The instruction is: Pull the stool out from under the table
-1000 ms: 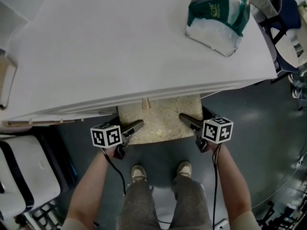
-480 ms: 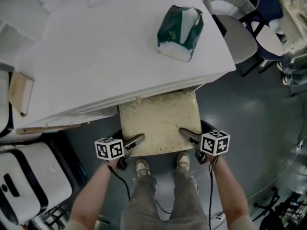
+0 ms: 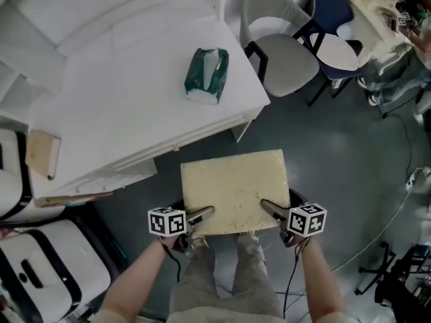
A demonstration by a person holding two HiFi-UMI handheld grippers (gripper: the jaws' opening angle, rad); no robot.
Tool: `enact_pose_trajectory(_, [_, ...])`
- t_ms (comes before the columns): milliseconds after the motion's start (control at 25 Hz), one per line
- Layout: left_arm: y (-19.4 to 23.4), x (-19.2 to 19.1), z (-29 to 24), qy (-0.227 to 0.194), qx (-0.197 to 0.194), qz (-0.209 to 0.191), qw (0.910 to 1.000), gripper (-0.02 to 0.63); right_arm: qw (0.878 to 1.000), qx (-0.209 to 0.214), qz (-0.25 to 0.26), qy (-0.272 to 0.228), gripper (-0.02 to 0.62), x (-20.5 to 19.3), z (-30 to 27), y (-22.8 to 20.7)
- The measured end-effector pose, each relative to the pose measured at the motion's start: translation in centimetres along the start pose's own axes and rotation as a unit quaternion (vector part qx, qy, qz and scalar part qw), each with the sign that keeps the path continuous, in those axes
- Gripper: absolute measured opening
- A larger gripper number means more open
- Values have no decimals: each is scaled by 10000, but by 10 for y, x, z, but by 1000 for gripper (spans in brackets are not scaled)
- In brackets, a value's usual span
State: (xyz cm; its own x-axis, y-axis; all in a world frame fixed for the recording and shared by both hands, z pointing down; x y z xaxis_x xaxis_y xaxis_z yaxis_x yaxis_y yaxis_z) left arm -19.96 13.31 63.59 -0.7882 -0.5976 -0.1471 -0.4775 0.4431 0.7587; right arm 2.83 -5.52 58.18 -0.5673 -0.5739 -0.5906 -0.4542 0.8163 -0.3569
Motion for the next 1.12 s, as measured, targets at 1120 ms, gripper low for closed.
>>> enact_pose_trajectory(1120, [-309,-63,-136,2294,-802,-2783,9292,531,9263,-2209,-2393,-1893,524,-125,309,-79])
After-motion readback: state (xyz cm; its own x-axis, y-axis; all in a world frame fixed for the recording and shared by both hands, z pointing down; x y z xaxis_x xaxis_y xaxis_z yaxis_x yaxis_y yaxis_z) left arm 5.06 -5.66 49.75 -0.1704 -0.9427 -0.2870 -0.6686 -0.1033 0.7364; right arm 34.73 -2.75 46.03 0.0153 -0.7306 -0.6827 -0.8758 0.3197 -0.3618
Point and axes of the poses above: the fingertips, and each gripper's own axes: z backward along the fingers, y to its left, x out of its top, the point moved 4 cm from there along z, backward along the fingers, and after that the axes turned 13 degrees about z, right-handed, at the moved point
